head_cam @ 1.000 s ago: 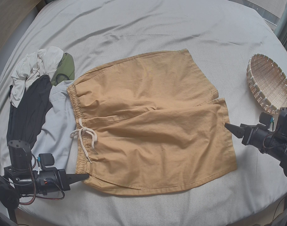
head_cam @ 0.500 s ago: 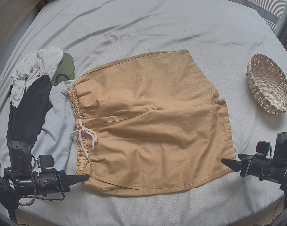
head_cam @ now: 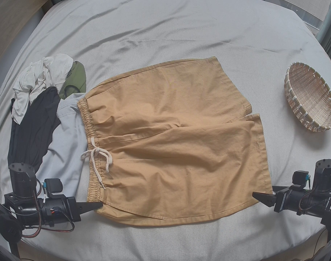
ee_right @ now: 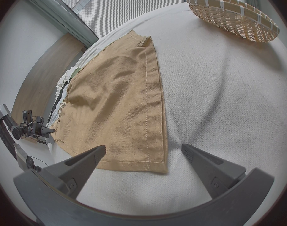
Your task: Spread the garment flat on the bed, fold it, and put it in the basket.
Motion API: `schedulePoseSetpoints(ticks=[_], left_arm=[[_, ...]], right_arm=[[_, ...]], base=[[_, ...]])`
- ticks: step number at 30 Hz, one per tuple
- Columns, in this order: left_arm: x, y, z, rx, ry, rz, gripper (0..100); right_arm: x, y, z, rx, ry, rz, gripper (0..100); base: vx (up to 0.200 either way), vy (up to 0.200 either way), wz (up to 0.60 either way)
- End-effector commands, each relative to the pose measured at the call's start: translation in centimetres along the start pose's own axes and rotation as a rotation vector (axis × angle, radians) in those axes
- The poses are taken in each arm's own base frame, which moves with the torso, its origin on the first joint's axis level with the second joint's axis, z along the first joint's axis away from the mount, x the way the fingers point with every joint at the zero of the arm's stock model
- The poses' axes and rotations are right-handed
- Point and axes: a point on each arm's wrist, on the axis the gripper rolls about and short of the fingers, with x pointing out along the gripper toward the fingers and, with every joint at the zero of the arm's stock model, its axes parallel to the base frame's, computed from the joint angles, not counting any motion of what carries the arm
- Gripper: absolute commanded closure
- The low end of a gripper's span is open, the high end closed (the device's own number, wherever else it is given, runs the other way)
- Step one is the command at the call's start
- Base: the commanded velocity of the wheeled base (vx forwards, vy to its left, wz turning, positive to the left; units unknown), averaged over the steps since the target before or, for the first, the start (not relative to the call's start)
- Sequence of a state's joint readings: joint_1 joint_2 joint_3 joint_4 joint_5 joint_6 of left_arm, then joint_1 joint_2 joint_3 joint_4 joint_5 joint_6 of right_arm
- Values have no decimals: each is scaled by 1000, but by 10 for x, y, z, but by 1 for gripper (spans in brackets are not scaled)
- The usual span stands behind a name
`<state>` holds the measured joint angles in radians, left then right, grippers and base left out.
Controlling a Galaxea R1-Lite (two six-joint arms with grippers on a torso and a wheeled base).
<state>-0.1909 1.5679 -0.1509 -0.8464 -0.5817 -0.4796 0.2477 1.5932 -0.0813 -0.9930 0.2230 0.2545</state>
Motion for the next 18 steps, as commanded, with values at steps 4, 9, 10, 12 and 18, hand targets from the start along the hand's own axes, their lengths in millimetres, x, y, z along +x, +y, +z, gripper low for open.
schedulePoseSetpoints(ticks=[4,9,10,12,18], left_arm=[[0,0,0,-2,0,3,100],[0,0,-1,-3,1,3,100],[0,1,-1,-4,3,4,100],[0,1,-2,-4,4,5,100],[-5,-3,-1,-3,-9,-11,100]], right_arm=[[8,-2,-2,4,15,-7,100],[6,-2,-3,5,14,-10,100],[6,-2,-3,5,14,-10,100],[5,-3,-3,6,13,-12,100],[-2,-1,-5,2,6,-10,100]], base=[[0,0,0],[0,0,0],[0,0,0],[0,0,0],[0,0,0]])
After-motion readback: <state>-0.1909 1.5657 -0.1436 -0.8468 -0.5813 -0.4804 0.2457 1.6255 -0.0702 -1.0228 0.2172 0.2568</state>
